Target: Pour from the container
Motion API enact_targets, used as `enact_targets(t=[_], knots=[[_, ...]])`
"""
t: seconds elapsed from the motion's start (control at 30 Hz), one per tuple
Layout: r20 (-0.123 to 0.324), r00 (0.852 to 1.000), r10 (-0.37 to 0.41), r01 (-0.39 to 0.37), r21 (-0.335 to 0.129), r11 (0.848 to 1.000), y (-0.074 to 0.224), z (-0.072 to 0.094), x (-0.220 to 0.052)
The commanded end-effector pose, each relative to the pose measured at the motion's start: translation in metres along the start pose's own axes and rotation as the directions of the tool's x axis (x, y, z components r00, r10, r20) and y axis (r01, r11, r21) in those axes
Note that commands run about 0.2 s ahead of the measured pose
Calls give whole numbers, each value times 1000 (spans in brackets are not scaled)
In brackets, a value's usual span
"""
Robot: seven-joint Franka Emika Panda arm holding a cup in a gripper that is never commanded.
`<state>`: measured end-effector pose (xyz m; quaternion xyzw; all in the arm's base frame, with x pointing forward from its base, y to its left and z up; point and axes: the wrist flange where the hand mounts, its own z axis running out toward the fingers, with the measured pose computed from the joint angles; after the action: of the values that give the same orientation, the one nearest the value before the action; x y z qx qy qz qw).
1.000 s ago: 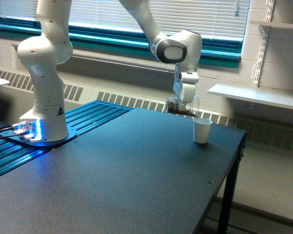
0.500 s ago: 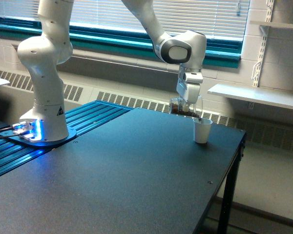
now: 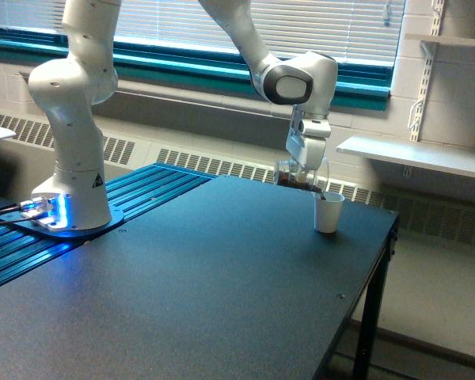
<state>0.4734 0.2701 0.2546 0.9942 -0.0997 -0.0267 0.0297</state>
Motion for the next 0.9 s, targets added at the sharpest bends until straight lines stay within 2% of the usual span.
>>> enact_targets(t=[0.03, 0.9], knots=[[-4, 1000, -23, 23, -6, 1000, -1, -5, 5], [38, 997, -60, 61, -37, 997, 0, -9, 11]])
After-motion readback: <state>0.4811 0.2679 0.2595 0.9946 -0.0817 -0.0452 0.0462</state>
